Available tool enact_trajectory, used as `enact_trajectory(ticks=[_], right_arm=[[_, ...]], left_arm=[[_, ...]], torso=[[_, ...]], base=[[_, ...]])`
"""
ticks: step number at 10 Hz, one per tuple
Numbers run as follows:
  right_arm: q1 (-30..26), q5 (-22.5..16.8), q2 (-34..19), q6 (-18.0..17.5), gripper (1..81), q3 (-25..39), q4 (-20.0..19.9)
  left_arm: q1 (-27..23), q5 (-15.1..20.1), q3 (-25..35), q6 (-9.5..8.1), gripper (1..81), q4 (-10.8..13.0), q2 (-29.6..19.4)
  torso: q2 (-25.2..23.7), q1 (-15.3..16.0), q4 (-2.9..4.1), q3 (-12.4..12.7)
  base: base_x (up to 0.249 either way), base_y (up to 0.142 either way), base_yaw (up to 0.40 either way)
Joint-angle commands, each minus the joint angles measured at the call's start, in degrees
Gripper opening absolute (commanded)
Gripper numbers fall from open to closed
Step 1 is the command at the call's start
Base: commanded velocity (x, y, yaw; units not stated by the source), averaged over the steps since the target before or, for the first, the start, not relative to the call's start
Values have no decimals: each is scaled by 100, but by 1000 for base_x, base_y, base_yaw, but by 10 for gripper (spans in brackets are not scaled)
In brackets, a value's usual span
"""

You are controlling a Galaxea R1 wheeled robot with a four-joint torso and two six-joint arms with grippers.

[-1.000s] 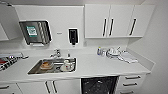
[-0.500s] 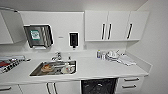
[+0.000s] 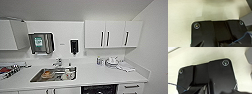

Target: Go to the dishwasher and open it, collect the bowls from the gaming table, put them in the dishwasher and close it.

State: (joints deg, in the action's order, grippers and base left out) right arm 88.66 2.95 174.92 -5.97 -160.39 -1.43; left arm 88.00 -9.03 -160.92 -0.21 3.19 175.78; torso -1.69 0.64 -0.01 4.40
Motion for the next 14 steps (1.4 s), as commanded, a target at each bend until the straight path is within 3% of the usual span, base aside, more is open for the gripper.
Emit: enact_trajectory(ticks=[1,3,8,9,11,13,14], right_arm=[[-327,-295,1,17,811,-9,-42],[-335,-295,1,17,811,-17,-42],[-335,-295,1,26,811,-9,-33],[-344,-295,1,26,811,-9,-33],[-335,-295,1,18,811,0,-33],[-335,-286,1,17,811,-9,-33],[-335,-295,1,17,811,-9,-33]], left_arm=[[-305,226,-19,12,811,-29,11],[-305,227,-19,-6,811,-21,19],[-305,218,-19,-14,811,-21,19],[-305,218,-19,-14,811,-21,19],[-305,218,-19,-14,811,-21,2],[-305,218,-19,-14,811,-21,-7],[-305,218,-19,-14,811,-21,2]], torso=[[0,0,0,-24],[-2,-11,0,147],[0,-17,0,166],[0,-17,0,-370],[0,-22,0,-458],[2,-22,0,-266],[4,-15,0,-323]], base=[[0,0,0],[0,0,0],[0,0,0],[0,0,0],[0,0,0],[0,0,0],[0,0,0]])
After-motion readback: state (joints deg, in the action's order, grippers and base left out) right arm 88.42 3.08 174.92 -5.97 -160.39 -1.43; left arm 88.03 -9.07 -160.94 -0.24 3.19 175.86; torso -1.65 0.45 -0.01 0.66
